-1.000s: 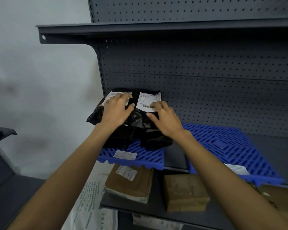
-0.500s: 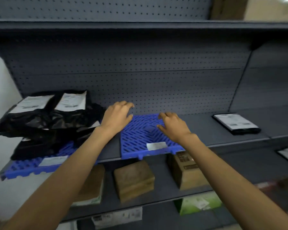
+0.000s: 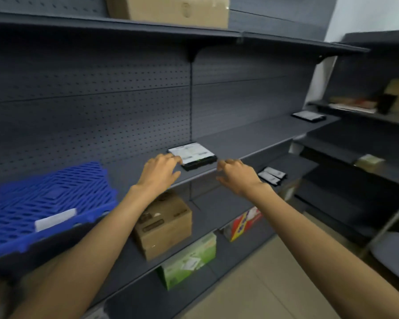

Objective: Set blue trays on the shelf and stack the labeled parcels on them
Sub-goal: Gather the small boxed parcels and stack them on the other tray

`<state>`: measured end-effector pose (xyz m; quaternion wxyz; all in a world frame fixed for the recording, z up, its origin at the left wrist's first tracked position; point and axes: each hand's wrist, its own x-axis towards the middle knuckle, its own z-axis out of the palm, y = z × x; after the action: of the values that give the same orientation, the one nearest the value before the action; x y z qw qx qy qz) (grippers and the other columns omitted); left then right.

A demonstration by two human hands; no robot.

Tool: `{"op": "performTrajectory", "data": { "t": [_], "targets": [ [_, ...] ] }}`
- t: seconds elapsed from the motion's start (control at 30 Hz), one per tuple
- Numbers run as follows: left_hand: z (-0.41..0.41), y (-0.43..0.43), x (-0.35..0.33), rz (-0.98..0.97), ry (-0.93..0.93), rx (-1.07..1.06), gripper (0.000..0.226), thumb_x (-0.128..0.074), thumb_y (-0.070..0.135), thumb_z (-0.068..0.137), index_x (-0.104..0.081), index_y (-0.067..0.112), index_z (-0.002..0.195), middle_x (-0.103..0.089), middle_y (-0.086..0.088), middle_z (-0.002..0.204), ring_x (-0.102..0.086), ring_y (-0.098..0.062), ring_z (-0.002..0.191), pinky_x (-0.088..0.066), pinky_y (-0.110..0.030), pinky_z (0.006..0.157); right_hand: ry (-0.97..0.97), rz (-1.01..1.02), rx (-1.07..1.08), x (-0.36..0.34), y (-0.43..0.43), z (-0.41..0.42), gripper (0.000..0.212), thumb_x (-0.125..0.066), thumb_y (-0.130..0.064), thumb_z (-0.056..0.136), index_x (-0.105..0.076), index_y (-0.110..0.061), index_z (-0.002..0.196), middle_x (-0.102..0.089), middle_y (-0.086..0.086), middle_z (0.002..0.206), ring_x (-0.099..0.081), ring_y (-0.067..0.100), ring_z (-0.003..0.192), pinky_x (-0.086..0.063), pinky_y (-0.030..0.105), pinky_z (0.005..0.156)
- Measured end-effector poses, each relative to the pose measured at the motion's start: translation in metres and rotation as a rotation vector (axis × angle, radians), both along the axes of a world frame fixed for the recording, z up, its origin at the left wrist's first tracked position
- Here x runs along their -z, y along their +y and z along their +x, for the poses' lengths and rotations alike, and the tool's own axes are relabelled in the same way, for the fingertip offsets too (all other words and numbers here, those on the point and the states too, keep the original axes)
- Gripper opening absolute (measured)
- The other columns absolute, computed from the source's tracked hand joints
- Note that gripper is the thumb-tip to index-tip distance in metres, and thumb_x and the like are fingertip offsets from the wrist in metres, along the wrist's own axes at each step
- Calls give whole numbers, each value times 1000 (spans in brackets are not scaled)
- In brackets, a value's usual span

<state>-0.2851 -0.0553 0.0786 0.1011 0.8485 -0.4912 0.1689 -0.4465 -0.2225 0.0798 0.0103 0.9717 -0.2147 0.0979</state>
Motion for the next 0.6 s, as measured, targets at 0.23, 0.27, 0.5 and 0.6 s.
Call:
{"op": "performTrajectory", "data": {
  "t": [0.23,0.27,0.5,0.6],
  "targets": [
    [-57,-139,14,46,24,178,30,-58,32,94,-61,21,122,-64,-4,118,-58,-29,110,-49,-38,83,-33,18,193,11,-106,-82,30,-49,-24,95,-53,-10,121,-56,12,123,-50,35,118,-48,43,84],
    [-62,-160,17,47,35,202,29,-58,31,94,-61,21,121,-64,-4,117,-58,-29,110,-48,-37,83,-32,31,218,15,-121,-89,29,-47,-23,94,-53,-10,120,-57,12,122,-51,36,116,-49,44,82],
    [-71,-315,24,51,63,344,30,-57,30,95,-61,21,124,-64,-4,119,-58,-27,112,-48,-40,88,-15,53,349,36,-242,-109,28,-52,-27,94,-54,-14,119,-57,9,121,-52,34,115,-47,40,80],
    [-64,-388,20,23,47,396,29,-57,30,95,-62,20,123,-65,-3,118,-59,-25,109,-49,-38,86,-35,5,389,26,-304,-106,29,-51,-30,96,-53,-14,120,-57,9,118,-53,33,113,-45,38,75]
  ]
}}
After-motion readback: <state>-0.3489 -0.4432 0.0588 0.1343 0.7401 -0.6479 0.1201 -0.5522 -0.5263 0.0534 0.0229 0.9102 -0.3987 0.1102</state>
